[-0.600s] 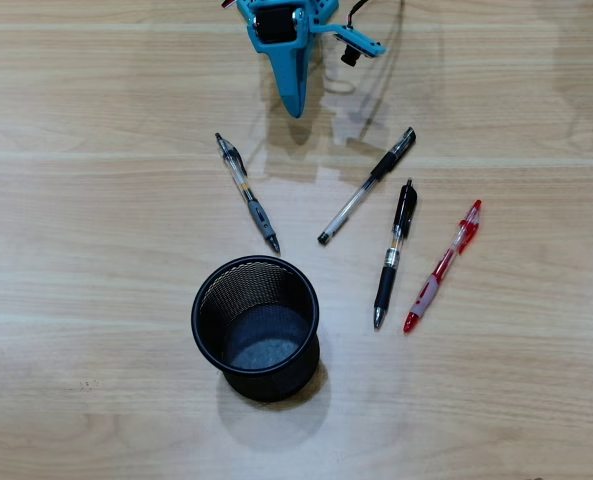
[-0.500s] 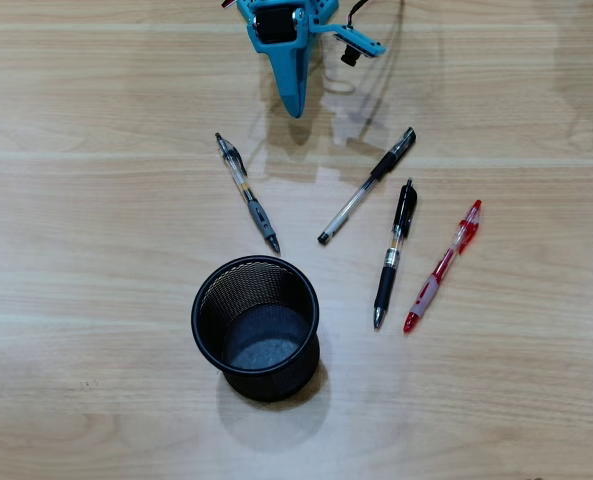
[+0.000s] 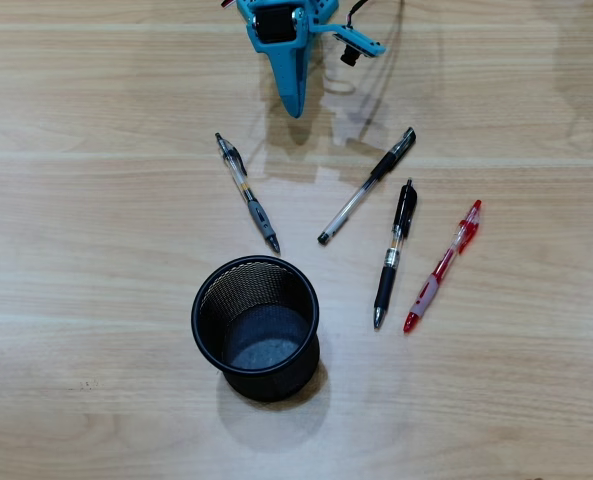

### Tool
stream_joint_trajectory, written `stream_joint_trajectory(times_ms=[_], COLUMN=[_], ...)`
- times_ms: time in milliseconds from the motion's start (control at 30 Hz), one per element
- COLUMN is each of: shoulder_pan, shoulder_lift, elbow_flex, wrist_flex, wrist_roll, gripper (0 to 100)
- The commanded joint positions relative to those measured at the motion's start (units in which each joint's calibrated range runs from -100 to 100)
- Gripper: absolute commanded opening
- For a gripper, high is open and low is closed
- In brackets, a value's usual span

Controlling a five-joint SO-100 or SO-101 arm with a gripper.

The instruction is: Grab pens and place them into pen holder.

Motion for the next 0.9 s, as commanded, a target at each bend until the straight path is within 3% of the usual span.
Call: stream_joint_trajectory(times_ms=[0, 867], shoulder_pan=[0.7, 0.4], shoulder_lift=[-0.9, -0.9], elbow_flex=[0.3, 0.3], wrist_flex=[0.0, -0.3], wrist_roll=[0.3, 0.3], gripper=[2, 2])
